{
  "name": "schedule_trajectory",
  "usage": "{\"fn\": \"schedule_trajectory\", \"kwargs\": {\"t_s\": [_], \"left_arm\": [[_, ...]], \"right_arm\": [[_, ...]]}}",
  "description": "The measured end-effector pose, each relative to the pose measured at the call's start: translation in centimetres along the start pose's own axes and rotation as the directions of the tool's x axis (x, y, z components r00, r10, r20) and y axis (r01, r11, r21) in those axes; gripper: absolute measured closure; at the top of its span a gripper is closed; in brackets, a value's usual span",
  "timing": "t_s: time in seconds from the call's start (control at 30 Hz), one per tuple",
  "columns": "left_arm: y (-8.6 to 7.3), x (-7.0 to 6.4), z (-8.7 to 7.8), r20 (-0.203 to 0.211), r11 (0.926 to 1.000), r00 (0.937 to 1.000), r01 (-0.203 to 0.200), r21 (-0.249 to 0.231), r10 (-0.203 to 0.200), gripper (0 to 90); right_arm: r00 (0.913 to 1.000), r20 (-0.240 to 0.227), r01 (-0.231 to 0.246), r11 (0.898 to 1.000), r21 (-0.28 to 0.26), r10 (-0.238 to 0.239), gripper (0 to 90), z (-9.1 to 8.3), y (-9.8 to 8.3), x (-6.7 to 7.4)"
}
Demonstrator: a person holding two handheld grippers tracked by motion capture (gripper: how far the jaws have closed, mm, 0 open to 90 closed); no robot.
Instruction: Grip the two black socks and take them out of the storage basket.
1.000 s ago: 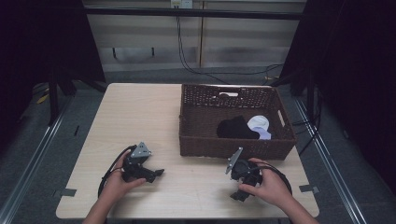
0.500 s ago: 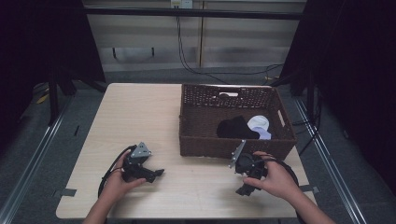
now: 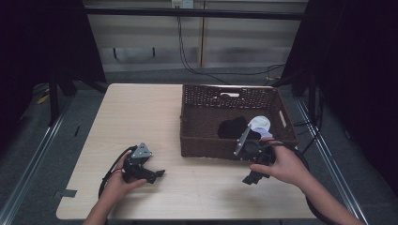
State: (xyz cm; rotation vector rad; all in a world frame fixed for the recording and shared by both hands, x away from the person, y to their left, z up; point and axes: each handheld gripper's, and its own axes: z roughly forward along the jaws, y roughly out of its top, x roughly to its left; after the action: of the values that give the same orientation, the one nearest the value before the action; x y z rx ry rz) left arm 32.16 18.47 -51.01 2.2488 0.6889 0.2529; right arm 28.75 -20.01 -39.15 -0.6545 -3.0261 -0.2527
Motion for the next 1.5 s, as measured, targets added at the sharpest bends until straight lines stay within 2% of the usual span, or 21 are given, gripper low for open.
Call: {"fn": "schedule_trajectory", "kwargs": {"t_s": [0.4,0.57,0.7,0.97,1.13,1.17,1.2,1.23,1.27,1.3,1.4,1.5], "left_arm": [[0.0,0.0,0.0,0.0,1.0,1.0,0.0,0.0,0.0,8.5],[0.0,0.0,0.0,0.0,1.0,1.0,0.0,0.0,0.0,8.5],[0.0,0.0,0.0,-0.001,1.0,1.0,0.0,0.0,0.0,8.5],[0.0,0.0,0.0,0.0,1.0,1.0,0.0,-0.002,0.0,8.5],[0.0,0.0,0.0,0.001,1.0,1.0,0.001,-0.002,-0.001,8.5],[0.0,0.0,0.0,0.001,1.0,1.0,0.001,-0.001,-0.001,8.5],[0.0,0.0,0.0,0.001,1.0,1.0,0.0,0.002,0.0,8.5],[0.0,0.0,0.0,0.002,1.0,1.0,0.0,0.001,0.0,8.5],[0.0,0.0,0.0,0.002,1.0,1.0,0.0,0.002,0.0,8.5],[0.0,0.0,0.0,0.002,1.0,1.0,0.0,0.001,0.0,8.5],[0.0,0.0,0.0,0.002,1.0,1.0,0.0,0.001,0.0,8.5],[0.0,0.0,0.0,0.002,1.0,1.0,-0.004,0.004,0.004,8.5]], "right_arm": [[0.9999,0.011,0.0,1.0,0.028,0.0,17.3,-2.8,1.2,-1.1],[0.9995,0.029,0.01,0.999,0.042,-0.011,17.3,-4.1,1.9,-2.0],[0.9994,0.035,-0.006,0.999,0.04,0.004,17.3,-5.3,2.6,-3.2],[0.9982,0.055,-0.027,0.998,0.059,0.023,17.3,-6.1,3.9,-5.0],[0.9959,0.063,-0.07,0.996,0.057,0.066,17.3,-6.2,4.8,-7.0],[0.9959,0.063,-0.07,0.996,0.057,0.066,17.3,-6.2,4.8,-7.0],[0.9938,0.067,-0.092,0.994,0.058,0.088,17.3,-6.2,4.9,-7.8],[0.9938,0.067,-0.092,0.994,0.058,0.088,17.3,-6.2,4.9,-7.8],[0.9913,0.07,-0.115,0.992,0.05,0.111,17.3,-6.1,5.0,-8.7],[0.9913,0.07,-0.115,0.992,0.05,0.111,17.3,-6.1,5.0,-8.7],[0.9851,0.076,-0.159,0.986,0.05,0.155,17.2,-5.7,5.3,-10.3],[0.9818,0.079,-0.177,0.983,0.055,0.173,17.2,-5.3,5.4,-11.0]]}}
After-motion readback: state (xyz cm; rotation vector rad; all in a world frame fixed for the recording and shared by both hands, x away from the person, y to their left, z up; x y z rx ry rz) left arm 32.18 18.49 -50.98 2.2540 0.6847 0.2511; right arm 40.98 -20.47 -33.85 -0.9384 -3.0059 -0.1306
